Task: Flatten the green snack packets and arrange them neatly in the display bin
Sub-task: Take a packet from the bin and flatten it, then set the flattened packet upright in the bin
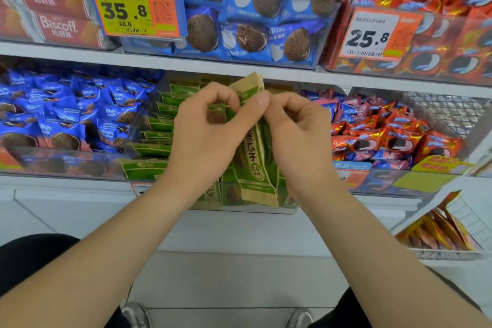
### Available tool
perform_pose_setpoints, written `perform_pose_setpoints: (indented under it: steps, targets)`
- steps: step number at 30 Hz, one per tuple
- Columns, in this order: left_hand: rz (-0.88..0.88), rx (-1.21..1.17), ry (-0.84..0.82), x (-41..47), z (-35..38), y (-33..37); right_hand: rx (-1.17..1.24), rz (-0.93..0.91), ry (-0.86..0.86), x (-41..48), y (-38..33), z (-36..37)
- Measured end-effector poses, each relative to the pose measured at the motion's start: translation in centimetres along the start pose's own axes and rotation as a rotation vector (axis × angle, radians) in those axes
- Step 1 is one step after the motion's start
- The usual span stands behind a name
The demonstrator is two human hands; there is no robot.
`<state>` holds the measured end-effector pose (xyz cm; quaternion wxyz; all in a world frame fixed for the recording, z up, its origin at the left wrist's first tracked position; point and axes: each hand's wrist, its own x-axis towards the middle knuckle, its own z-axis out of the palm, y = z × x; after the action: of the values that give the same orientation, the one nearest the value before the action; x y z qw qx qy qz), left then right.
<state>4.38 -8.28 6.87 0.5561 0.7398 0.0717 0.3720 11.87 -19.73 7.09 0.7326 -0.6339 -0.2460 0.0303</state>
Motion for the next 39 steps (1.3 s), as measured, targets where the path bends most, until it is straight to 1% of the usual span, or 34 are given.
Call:
perform_pose_setpoints:
  steps: [2, 4, 7, 10, 12, 13, 16, 18, 20, 21, 23, 24, 26, 28, 31, 33, 35, 37, 39]
  targets:
    - [-0.007, -0.082, -0.014, -0.2, -0.1, 0.2, 0.064, 0.034, -0.005, 0.0, -0.1, -0.1]
    - [-0.052, -0.143, -0.075, -0.3, -0.3, 0.4, 0.108, 0.087, -0.03, 0.1, 0.0, -0.4]
    - [-0.103, -0.153, -0.164, -0.2, -0.8, 0.4, 0.139, 0.133, -0.059, 0.1, -0.1, -0.9]
    - [-0.105, -0.181, -0.179, -0.2, -0.9, 0.5, 0.133, 0.124, -0.126, 0.2, -0.7, -1.3]
    - [-0.106, -0.204, -0.175, -0.2, -0.9, 0.3, 0.086, 0.083, -0.191, 0.3, -1.1, -1.7]
    - [-0.108, -0.208, -0.17, -0.1, -1.0, 0.2, 0.024, 0.049, -0.23, 0.2, -1.3, -2.0]
    - [-0.124, -0.274, -0.13, 0.1, -1.2, -0.2, -0.25, -0.033, -0.348, 0.0, -1.3, -2.4]
    - [-0.122, -0.355, -0.076, 0.2, -1.3, -0.4, -0.331, 0.02, -0.434, -0.4, -1.1, -2.5]
    - [-0.108, -0.379, -0.026, 0.3, -1.3, -0.4, -0.304, 0.073, -0.49, -0.9, -1.1, -2.2]
    - [-0.097, -0.366, -0.014, 0.3, -1.4, -0.4, -0.234, 0.082, -0.469, -1.2, -1.1, -2.0]
    - [-0.062, -0.288, -0.017, 0.3, -1.5, -0.5, -0.094, 0.052, -0.335, -1.5, -1.1, -1.4]
    - [-0.042, -0.225, -0.035, 0.3, -1.6, -0.6, -0.102, -0.002, -0.256, -1.5, -0.9, -1.3]
    - [-0.003, -0.091, -0.084, -0.1, -1.5, -0.7, -0.236, -0.142, -0.143, -1.3, -0.2, -1.3]
    - [0.022, -0.03, -0.122, -0.6, -1.3, -0.5, -0.342, -0.231, -0.1, -1.3, 0.2, -1.4]
    - [0.032, -0.034, -0.118, -1.1, -1.2, -0.3, -0.366, -0.297, -0.073, -1.4, 0.6, -1.5]
    - [0.009, -0.08, -0.128, -1.1, -1.5, -0.4, -0.339, -0.289, -0.071, -1.1, 0.9, -1.7]
    - [-0.024, -0.136, -0.143, -1.2, -1.6, -0.5, -0.239, -0.221, -0.065, -0.9, 1.0, -1.9]
    - [-0.032, -0.131, -0.145, -1.5, -1.4, -0.5, -0.165, -0.151, -0.05, -1.0, 1.0, -1.9]
    - [-0.042, -0.109, -0.147, -1.7, -1.3, -0.5, -0.156, -0.117, -0.041, -1.2, 1.1, -1.8]
